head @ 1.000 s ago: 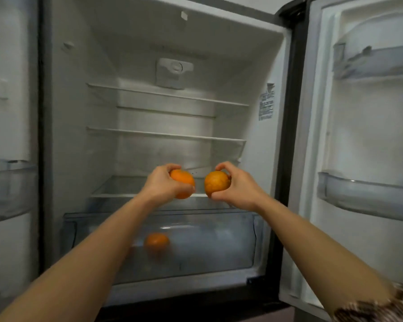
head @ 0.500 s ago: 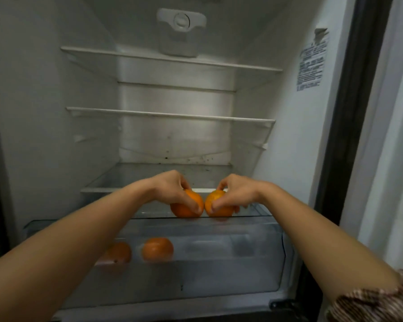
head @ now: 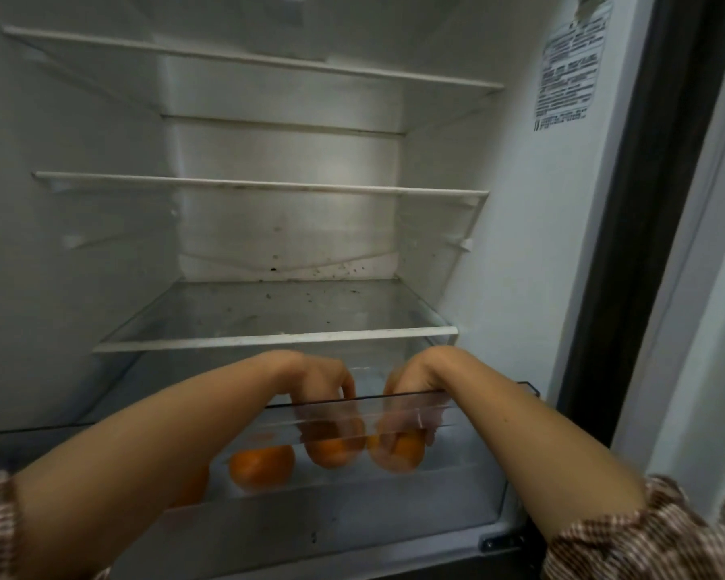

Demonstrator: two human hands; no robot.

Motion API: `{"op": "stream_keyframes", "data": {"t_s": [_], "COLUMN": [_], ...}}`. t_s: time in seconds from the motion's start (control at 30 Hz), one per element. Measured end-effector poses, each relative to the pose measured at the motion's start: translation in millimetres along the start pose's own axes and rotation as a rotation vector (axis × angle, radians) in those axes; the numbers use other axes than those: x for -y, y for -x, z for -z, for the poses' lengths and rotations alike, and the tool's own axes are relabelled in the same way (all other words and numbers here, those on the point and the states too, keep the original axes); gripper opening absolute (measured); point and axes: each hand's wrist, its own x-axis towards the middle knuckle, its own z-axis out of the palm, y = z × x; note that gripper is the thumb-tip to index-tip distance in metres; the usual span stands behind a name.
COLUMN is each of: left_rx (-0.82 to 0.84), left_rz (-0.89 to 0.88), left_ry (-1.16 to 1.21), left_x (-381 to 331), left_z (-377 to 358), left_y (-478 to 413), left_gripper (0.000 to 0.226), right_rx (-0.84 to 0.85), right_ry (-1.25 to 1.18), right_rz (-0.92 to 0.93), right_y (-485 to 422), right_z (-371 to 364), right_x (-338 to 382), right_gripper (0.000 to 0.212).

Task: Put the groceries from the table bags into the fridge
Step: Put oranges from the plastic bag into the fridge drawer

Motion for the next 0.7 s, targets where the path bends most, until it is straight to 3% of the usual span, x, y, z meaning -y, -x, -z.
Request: {"op": "stream_keyframes", "data": {"t_s": [0.13,0.33,0.4,0.5,0.7], "left_rx": [0.107,0.087,0.060,-0.116,-0.683], "left_rz": [-0.017,-0.076,-0.066,-0.042,-0.041], "left_ry": [0.086,0.013,0.000,0.054,0.385], "left_x": [2,2,4,6,13], "left_z": [-6,-6,-3,-1,-10], "left_y": [-7,0,5,15,45], "left_gripper": [0.042,0.030,0.027,0.026,0.019], "right_rx": [0.084,0.006,-0.088,-0.280,-0.721], "right_ry": [-0.052,-0.131,-0.149,-0.151,-0.264], "right_rz": [-0.014,0.005,0.049,0.174,0.382], "right_y": [-5,3,10,30,66], "right_z": [-1,-6,-4,-1,-16], "right_x": [-3,-1,0,4,14], "right_gripper": [0.047,0.041,0.036,0.027,0.007]}}
